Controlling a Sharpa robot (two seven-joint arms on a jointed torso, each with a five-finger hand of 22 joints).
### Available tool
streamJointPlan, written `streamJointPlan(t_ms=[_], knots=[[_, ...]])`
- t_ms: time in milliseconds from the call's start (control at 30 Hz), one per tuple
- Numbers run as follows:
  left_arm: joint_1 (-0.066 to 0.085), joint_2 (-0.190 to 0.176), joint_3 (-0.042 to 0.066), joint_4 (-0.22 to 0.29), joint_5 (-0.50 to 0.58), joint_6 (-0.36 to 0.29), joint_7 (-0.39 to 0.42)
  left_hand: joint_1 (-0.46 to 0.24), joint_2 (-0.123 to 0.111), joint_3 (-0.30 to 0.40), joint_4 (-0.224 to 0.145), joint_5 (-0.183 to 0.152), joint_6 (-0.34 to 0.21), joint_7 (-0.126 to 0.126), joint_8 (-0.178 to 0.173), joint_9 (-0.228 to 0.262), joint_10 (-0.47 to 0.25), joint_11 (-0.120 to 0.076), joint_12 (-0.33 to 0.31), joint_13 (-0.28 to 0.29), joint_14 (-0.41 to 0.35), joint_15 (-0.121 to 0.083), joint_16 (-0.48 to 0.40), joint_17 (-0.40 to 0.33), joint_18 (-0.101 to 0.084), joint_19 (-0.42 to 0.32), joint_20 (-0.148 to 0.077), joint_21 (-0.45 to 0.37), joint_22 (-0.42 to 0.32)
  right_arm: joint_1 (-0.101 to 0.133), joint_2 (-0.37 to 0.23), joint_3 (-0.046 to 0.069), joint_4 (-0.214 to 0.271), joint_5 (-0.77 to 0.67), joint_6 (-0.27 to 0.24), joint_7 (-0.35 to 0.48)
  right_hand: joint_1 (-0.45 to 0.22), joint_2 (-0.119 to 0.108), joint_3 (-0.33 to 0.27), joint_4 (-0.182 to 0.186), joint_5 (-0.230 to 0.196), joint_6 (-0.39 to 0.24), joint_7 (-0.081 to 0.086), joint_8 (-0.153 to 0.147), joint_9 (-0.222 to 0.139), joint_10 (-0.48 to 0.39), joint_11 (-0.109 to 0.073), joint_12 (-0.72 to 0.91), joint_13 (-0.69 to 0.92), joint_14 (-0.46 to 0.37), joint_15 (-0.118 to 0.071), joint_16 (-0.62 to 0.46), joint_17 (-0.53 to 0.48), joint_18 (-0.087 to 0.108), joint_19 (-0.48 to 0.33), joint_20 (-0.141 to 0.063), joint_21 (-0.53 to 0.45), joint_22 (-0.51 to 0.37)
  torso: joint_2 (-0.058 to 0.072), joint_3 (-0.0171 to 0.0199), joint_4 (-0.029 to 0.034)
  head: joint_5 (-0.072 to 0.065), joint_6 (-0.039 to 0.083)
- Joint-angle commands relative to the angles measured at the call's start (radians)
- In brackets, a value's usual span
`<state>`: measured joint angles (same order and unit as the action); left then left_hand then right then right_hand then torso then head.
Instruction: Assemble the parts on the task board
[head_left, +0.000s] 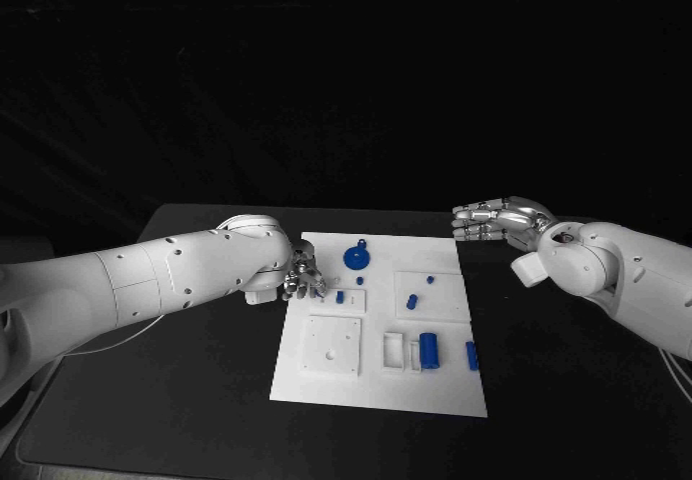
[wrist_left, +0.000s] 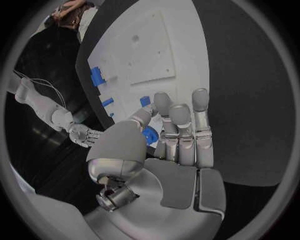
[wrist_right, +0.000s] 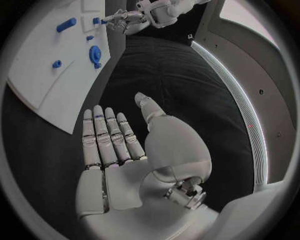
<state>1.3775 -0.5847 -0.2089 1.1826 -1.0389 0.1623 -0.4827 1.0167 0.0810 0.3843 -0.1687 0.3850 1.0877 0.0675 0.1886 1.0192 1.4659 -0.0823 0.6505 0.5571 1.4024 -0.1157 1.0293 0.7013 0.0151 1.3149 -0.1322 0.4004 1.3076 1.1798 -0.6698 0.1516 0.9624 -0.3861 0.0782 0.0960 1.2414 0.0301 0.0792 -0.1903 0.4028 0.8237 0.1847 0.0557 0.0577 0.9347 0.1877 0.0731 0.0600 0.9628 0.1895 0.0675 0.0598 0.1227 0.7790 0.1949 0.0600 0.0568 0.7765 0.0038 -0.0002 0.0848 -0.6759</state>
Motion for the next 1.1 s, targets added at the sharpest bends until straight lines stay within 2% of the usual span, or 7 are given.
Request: streamJointPlan(t_ms=[33, 533, 833, 1100], knots=[[-0.002, 0.003, 0.0, 0.002, 0.002, 0.017, 0.002, 0.003, 0.004, 0.063, -0.067, 0.003, 0.097, -0.089, -0.004, 0.0, 0.044, -0.005, 0.0, 0.001, 0.001, -0.001, 0.003, 0.001, 0.009, -0.005, 0.0, 0.004, 0.017, 0.0, 0.001, 0.001, 0.0, -0.005, 0.025, 0.004, -0.001, 0.005, 0.004, 0.0, 0.005, -0.006, 0.002, 0.001, 0.001, 0.001, 0.002, -0.002, -0.001, 0.001, -0.002, -0.002, 0.001, -0.004, -0.006, 0.0, 0.0, 0.001, 0.0, -0.0002, 0.0013, -0.001, -0.001], [-0.007, 0.003, -0.001, 0.004, 0.002, 0.024, 0.011, 0.004, 0.004, 0.062, -0.066, 0.002, 0.099, -0.089, -0.007, 0.001, 0.044, -0.005, -0.002, 0.002, 0.0, -0.001, 0.002, 0.001, 0.009, -0.006, 0.0, 0.003, 0.017, 0.0, 0.0, 0.001, -0.001, -0.005, 0.031, 0.003, 0.0, 0.006, 0.004, 0.001, 0.005, -0.005, 0.002, 0.001, 0.001, 0.001, 0.001, -0.002, -0.001, 0.0, -0.003, -0.002, 0.001, -0.004, -0.009, 0.0, -0.001, 0.0, 0.0, 0.0012, -0.0009, 0.0, -0.001], [-0.008, 0.004, -0.001, 0.004, 0.005, 0.024, 0.016, 0.004, 0.004, 0.062, -0.066, 0.002, 0.099, -0.089, -0.008, 0.001, 0.044, -0.005, -0.002, 0.003, -0.001, -0.001, 0.003, 0.001, 0.009, -0.007, 0.0, 0.003, 0.017, -0.001, 0.0, 0.001, -0.002, -0.005, 0.031, 0.003, 0.0, 0.006, 0.004, 0.001, 0.005, -0.005, 0.002, 0.001, 0.001, 0.001, 0.001, -0.002, -0.001, 0.0, -0.003, -0.002, 0.001, -0.004, -0.009, 0.0, -0.001, 0.0, 0.0, 0.0004, 0.0011, -0.001, -0.001], [-0.009, 0.005, -0.002, 0.003, 0.006, 0.026, 0.017, 0.005, 0.004, 0.062, -0.065, 0.002, 0.098, -0.089, -0.009, 0.0, 0.044, -0.004, -0.003, 0.003, -0.001, 0.0, 0.003, 0.001, 0.009, -0.008, 0.0, 0.002, 0.017, -0.001, 0.001, 0.001, -0.003, -0.007, 0.032, 0.003, 0.001, 0.007, 0.005, 0.0, 0.006, -0.006, 0.003, 0.001, 0.001, 0.001, 0.001, -0.002, -0.001, 0.0, -0.003, -0.002, 0.001, -0.004, -0.013, 0.001, -0.001, 0.0, -0.001, 0.0005, 0.0003, -0.002, -0.002]])
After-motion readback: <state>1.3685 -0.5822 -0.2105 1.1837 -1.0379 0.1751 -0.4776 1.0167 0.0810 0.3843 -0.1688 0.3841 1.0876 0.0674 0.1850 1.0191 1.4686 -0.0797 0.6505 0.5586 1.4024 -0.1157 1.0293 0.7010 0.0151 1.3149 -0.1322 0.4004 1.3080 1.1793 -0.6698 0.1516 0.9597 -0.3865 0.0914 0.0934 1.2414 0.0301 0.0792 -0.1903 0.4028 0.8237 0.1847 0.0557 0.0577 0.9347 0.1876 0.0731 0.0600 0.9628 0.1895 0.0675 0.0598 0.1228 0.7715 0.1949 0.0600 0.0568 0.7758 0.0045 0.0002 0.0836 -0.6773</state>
